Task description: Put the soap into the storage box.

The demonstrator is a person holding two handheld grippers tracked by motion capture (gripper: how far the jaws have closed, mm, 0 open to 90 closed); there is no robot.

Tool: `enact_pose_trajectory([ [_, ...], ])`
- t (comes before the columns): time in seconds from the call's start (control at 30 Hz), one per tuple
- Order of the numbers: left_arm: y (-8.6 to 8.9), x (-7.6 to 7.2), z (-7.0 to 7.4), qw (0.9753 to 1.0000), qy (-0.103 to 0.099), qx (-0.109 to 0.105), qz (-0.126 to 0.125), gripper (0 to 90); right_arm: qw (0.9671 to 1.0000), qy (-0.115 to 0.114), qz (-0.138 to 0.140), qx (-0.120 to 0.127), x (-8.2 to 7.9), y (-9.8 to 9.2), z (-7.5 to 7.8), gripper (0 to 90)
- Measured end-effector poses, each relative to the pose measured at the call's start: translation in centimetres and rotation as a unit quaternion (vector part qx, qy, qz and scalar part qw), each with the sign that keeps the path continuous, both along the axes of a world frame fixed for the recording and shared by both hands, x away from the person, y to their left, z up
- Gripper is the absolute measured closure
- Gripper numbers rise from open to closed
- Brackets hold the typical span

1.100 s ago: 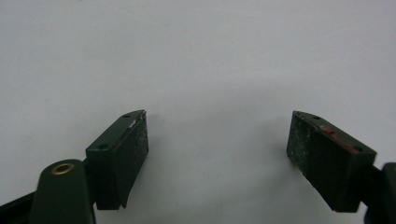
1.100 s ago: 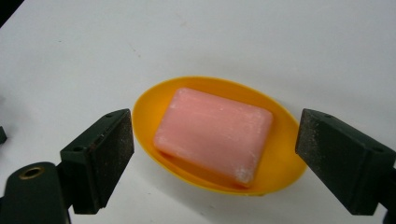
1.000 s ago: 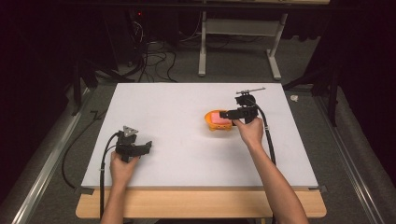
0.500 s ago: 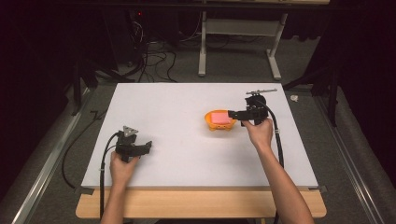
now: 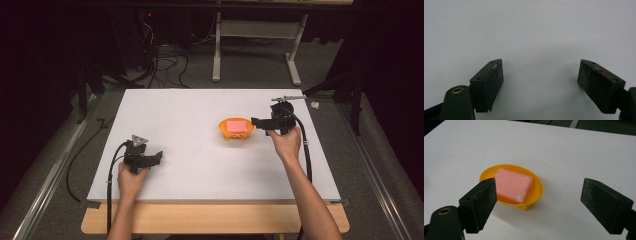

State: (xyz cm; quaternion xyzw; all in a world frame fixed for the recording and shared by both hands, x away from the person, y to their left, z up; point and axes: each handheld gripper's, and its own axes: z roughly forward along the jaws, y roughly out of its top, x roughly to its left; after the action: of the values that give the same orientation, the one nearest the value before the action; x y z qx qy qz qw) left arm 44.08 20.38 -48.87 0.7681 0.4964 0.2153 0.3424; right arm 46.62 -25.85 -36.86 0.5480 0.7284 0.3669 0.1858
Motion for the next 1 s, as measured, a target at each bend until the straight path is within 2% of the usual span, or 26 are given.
enact_pose_trajectory([
  [0.53,0.0,0.0,0.0,1.0,0.0,0.0,0.0,21.1,0.9996,-0.023,-0.016,0.001,-1.9,-2.4,0.0,14.9],
  [1.0,0.0,0.0,0.0,1.0,0.0,0.0,0.0,21.1,0.9992,-0.023,-0.034,0.002,-3.6,-4.8,-2.2,16.4],
])
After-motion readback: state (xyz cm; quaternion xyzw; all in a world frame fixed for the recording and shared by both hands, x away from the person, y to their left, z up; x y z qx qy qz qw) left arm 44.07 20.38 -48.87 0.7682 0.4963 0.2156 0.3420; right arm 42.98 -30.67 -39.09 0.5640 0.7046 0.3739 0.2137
